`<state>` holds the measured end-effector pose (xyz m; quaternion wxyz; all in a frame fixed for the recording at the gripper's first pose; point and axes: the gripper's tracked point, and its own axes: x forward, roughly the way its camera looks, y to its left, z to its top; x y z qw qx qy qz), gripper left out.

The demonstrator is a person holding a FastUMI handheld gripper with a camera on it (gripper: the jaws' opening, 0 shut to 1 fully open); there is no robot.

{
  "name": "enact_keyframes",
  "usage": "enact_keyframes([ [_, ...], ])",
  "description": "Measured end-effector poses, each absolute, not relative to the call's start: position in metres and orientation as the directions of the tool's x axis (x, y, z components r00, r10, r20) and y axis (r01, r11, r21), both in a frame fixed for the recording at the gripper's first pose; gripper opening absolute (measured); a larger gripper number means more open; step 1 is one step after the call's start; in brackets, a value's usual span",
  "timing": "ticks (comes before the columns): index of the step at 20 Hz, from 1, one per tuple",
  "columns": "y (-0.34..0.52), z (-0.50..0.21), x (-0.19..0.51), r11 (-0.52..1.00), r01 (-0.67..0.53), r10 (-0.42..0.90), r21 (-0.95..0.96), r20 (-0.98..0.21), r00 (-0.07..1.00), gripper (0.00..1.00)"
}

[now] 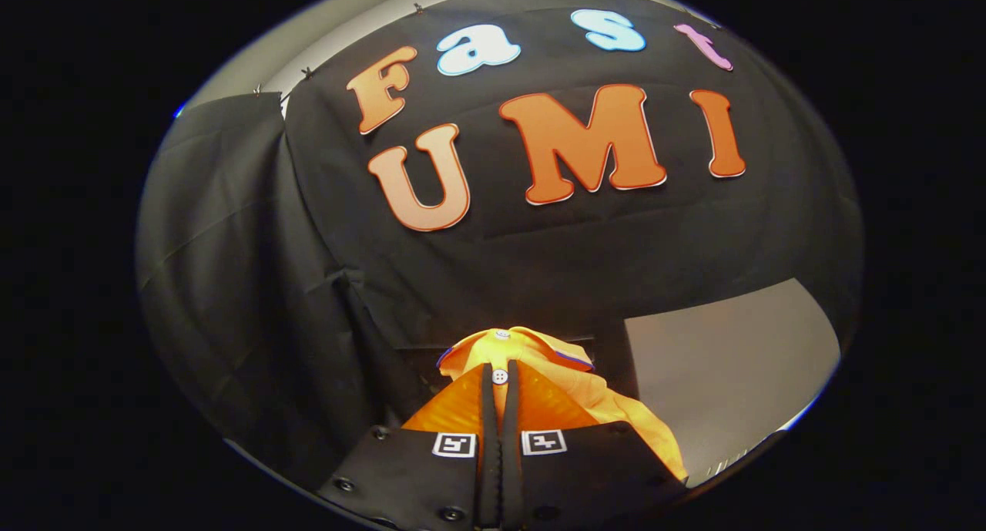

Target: Put the clothes into the washing machine and then close the washing machine lid.

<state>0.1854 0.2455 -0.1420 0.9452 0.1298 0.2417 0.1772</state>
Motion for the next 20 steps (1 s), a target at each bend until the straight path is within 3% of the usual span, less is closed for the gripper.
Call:
enact_keyframes([
  [11, 0.356, -0.227, 0.195, 0.882, -0.320, 0.462, 0.345, -0.508, 0.727, 0.08],
  [20, 0.393, -0.313, 0.203, 0.897, -0.315, 0.442, 0.311, -0.611, 0.656, 0.08],
])
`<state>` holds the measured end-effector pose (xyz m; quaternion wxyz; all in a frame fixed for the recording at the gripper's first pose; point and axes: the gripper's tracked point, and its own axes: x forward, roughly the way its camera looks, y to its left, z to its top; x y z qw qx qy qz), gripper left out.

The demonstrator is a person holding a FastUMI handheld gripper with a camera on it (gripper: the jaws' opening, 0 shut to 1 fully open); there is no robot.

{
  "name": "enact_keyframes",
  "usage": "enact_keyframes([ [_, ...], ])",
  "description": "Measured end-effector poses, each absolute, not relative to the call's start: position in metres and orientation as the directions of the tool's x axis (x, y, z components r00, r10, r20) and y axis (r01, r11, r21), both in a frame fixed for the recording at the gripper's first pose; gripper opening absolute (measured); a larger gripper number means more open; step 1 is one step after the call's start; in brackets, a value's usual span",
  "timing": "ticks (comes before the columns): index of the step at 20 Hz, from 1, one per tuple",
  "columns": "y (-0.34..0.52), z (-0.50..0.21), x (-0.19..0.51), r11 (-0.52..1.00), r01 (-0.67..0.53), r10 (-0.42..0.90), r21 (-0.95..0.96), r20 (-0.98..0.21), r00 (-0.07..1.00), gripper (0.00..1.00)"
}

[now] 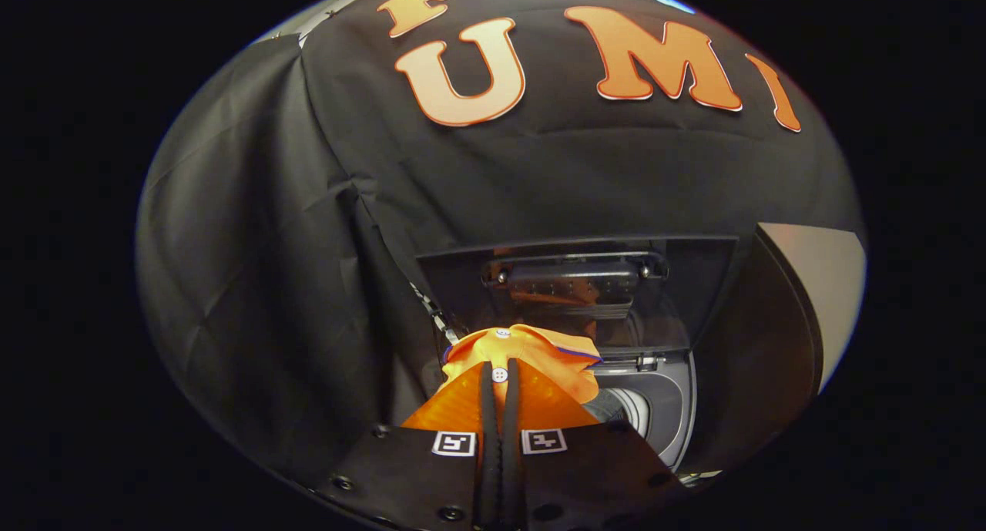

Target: Put the clothes into the washing machine and then close the washing machine lid.

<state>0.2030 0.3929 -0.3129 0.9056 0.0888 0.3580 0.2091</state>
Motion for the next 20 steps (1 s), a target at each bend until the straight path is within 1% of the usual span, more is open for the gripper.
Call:
enact_keyframes([
  [9, 0.385, -0.423, 0.210, 0.922, -0.245, 0.387, 0.300, -0.710, 0.588, 0.08],
  [13, 0.380, -0.472, 0.205, 0.937, -0.229, 0.348, 0.263, -0.759, 0.550, 0.08],
  [20, 0.369, -0.538, 0.199, 0.951, -0.168, 0.308, 0.258, -0.823, 0.477, 0.08],
])
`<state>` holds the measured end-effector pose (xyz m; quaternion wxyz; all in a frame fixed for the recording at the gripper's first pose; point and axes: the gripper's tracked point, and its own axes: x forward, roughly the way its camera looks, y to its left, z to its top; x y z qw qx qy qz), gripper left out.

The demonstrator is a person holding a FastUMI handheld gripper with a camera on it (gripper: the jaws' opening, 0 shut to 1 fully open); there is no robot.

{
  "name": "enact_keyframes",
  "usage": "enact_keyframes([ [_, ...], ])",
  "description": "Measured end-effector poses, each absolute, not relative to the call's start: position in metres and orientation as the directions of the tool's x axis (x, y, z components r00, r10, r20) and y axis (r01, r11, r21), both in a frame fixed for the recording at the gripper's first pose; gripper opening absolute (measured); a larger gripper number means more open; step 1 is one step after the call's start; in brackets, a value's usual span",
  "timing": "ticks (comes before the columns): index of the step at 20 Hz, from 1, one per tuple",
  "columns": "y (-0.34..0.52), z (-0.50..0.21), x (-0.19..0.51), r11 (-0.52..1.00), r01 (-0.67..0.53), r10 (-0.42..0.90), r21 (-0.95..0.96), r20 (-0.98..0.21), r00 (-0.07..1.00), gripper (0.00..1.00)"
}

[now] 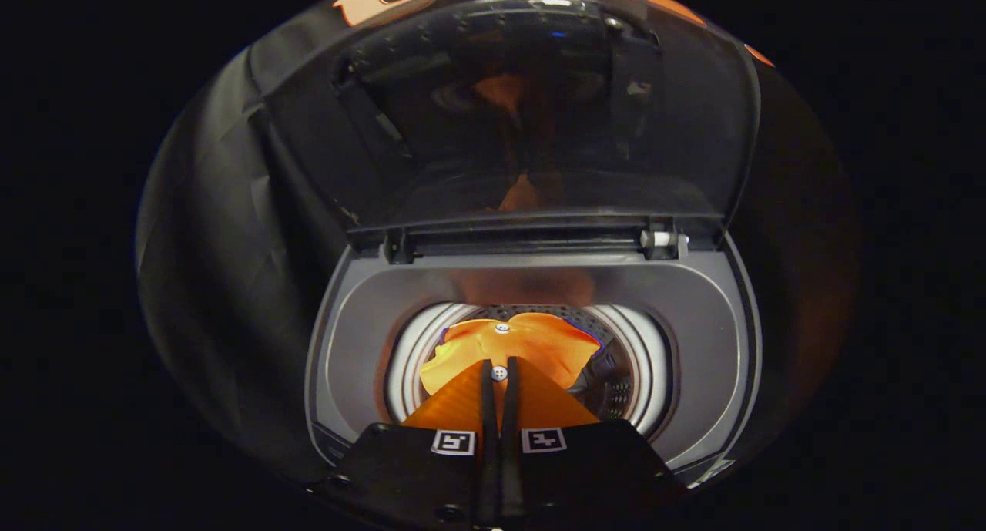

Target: Put the clothes into the washing machine and then close the washing machine lid.

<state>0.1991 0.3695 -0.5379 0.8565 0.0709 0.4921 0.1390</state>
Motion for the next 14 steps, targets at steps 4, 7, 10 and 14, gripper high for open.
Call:
enact_keyframes([
  [4, 0.368, -0.572, 0.204, 0.959, -0.139, 0.285, 0.248, -0.859, 0.426, 0.08],
  [7, 0.367, -0.595, 0.201, 0.965, -0.130, 0.261, 0.228, -0.882, 0.392, 0.08],
  [10, 0.368, -0.608, 0.198, 0.968, -0.110, 0.252, 0.227, -0.897, 0.364, 0.08],
  [14, 0.365, -0.616, 0.195, 0.972, -0.093, 0.236, 0.218, -0.914, 0.331, 0.09],
])
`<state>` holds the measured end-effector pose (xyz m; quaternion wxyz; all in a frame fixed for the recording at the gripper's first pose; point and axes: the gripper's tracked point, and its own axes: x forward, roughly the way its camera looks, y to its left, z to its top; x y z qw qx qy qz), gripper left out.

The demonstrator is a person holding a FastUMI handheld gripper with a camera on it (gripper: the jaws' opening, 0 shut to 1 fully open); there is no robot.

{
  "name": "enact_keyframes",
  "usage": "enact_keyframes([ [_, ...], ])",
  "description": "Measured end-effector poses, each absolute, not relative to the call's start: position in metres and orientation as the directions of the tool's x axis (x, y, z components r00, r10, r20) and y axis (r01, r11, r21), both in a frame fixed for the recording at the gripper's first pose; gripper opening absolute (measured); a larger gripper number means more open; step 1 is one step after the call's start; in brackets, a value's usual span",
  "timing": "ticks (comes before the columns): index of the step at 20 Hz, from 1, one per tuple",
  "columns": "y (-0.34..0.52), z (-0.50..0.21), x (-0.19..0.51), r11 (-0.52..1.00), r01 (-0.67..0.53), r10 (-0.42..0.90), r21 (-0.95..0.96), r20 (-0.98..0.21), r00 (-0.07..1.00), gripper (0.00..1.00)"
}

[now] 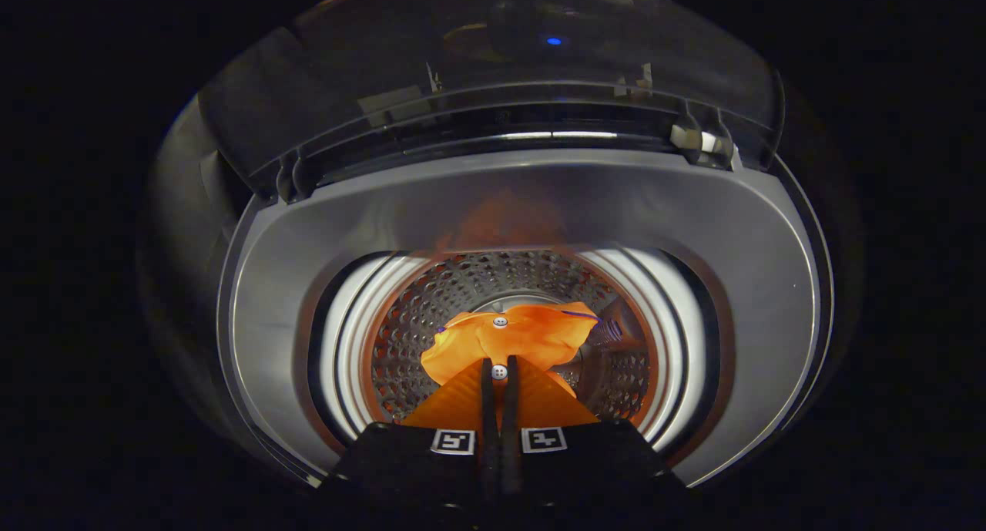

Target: Put the clothes into the washing machine and then close the washing machine lid.

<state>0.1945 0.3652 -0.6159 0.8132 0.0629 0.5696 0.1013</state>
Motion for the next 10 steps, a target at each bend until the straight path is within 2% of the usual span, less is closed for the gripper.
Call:
enact_keyframes([
  [2, 0.363, -0.617, 0.197, 0.975, -0.086, 0.223, 0.206, -0.914, 0.338, 0.10],
  [5, 0.361, -0.610, 0.202, 0.977, -0.090, 0.213, 0.194, -0.907, 0.362, 0.21],
  [6, 0.360, -0.608, 0.202, 0.976, -0.098, 0.217, 0.194, -0.904, 0.368, 0.18],
  [10, 0.361, -0.602, 0.199, 0.973, -0.114, 0.229, 0.200, -0.904, 0.361, 0.55],
])
